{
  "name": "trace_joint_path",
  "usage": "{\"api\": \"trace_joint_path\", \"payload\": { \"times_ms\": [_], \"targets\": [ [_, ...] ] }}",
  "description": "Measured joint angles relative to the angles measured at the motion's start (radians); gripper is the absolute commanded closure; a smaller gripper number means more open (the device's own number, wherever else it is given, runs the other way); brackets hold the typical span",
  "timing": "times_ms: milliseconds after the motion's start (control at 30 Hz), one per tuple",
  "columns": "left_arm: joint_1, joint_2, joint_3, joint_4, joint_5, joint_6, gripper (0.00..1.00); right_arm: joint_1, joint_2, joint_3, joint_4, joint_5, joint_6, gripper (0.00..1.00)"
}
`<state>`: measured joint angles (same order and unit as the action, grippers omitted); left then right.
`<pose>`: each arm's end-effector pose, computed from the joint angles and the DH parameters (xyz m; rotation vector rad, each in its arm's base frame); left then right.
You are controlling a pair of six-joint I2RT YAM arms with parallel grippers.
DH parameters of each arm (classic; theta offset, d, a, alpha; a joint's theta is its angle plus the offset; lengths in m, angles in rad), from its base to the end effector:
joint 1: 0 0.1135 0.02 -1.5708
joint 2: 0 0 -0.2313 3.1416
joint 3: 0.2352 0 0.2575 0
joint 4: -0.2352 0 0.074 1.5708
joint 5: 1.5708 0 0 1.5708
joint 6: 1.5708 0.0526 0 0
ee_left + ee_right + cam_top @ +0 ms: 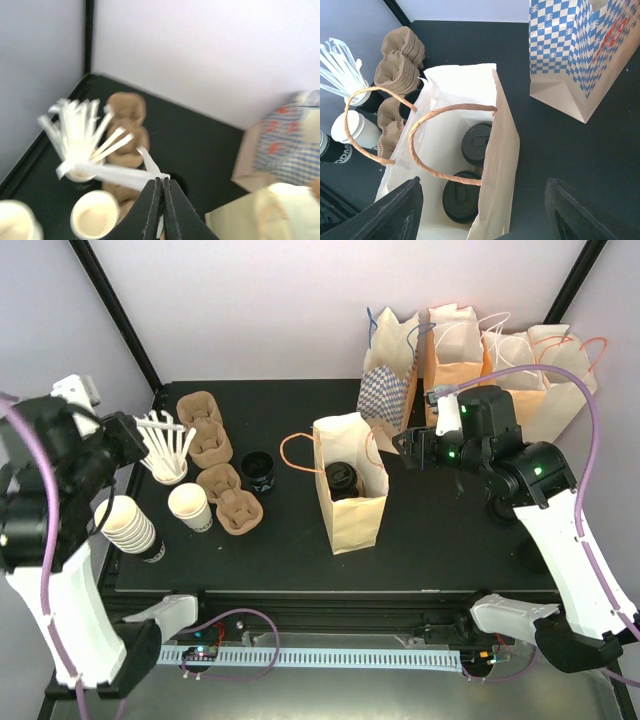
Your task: Pack the takeout coffee
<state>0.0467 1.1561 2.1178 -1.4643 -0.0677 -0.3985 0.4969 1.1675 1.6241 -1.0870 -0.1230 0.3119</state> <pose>0.1314 0.0097 0.5040 -0.4986 2.0146 -0.1456 0.1986 0.1151 0.4161 -0.2788 2.2409 0.5791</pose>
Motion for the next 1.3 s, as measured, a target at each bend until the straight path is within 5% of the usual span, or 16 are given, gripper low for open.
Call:
{"api": "trace_joint_path", "payload": {
  "times_ms": [300, 567, 933, 1300],
  "targets": [
    [0.000, -0.218, -0.214, 0.525, 0.537, -0.143, 0.98, 0.000, 0.009, -0.010, 0.003, 0.000, 0.003, 0.31],
    [-0.013, -0.209, -0.427, 1.099, 0.816, -0.522, 0.98, 0.000, -0.006, -0.041, 0.005, 0.000, 0.021, 0.31],
    [-0.272, -0.192, -0.578, 1.342, 0.707, -0.723, 0.98, 0.000, -0.059, -0.057, 0.031, 0.025, 0.072, 0.31],
    [-0.607, -0.243, -0.749, 1.390, 0.252, -0.740, 0.98, 0.000, -0.140, -0.060, 0.052, 0.073, 0.093, 0.31]
  ]
}}
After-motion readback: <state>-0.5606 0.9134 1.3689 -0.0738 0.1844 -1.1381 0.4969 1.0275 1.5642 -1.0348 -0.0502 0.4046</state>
